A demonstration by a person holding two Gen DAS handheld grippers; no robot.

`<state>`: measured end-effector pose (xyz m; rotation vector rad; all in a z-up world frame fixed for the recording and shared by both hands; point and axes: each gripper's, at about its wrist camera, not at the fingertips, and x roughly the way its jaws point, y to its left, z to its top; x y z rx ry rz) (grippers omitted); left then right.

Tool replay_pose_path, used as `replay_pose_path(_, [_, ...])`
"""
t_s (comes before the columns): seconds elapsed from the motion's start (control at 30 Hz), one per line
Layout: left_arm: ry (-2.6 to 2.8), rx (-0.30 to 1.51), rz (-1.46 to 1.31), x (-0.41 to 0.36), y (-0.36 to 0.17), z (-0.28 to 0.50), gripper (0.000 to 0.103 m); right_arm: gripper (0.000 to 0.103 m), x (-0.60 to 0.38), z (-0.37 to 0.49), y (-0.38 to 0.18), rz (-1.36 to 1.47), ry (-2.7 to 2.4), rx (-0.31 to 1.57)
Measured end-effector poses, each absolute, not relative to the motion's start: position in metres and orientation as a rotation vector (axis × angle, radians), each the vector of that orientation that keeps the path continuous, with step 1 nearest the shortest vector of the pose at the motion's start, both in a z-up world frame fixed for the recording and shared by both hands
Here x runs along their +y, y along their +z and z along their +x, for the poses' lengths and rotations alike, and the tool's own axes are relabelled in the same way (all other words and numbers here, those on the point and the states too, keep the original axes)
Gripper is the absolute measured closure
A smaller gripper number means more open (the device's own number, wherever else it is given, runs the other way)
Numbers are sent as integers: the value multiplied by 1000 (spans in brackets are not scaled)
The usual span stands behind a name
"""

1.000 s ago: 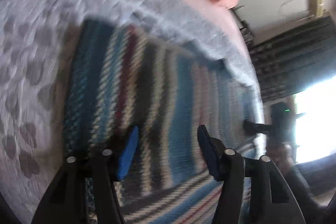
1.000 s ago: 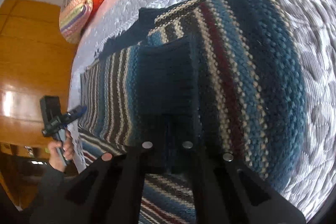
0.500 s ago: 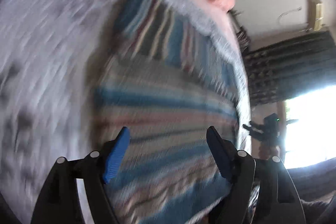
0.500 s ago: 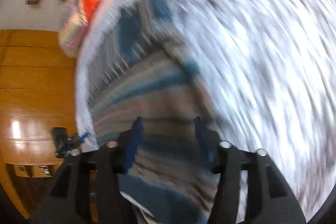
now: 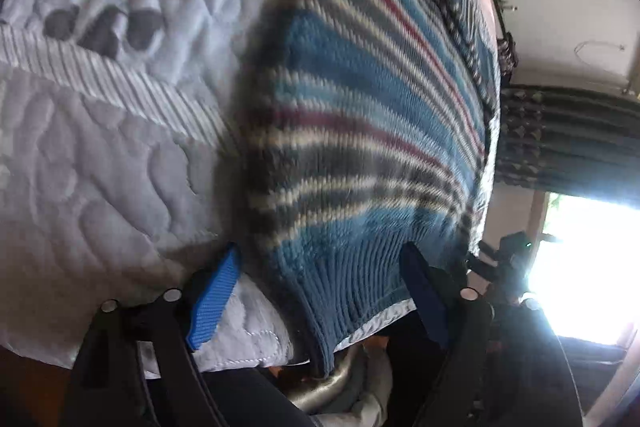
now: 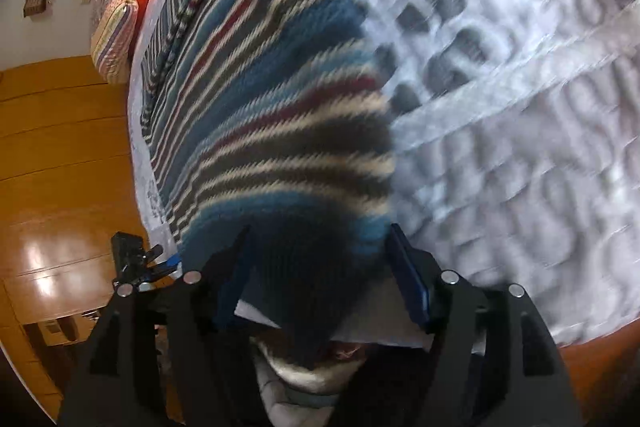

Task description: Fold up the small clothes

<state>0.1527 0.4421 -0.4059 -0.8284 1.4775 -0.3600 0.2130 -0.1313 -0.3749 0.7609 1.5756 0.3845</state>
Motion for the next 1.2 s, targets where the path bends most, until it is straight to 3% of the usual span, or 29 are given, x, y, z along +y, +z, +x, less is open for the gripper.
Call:
replay_pose_path(0.23, [-423,1524,-848,407,-405,137,17,36,-96,192,-361,774,498,1597])
replay_pose_path(0.33, [-409,1509,-877,406,-407,133,24,41,-98,189,-361,798,470,1599])
replay_pose_path(0.4, [-411,1524,-893,408,-410,127,47,45,-104,184,-362,815,458,1605])
replay_pose_path(0.47, [-393,1550,-873,412,-413,121,79,57,-109,177,-361,806,457,1602])
replay_pose_path(0.5, [-380,1553,-855,412,-414,118,86,62,-103,178,-362,795,449,1602])
replay_pose_path(0.53, [-366,1542,-856,414,-412,116,94,75,-104,177,-362,786,436,1600])
replay_pose_path(0.57, [-367,1515,-892,418,-410,114,94,88,-105,176,-361,775,425,1591])
replay_pose_path(0.63, [-364,1468,-946,427,-404,110,95,95,-111,174,-357,784,420,1563])
replay_pose_path(1.2, [-482,1126,-1077,454,-299,112,95,96,-133,181,-270,930,576,1300])
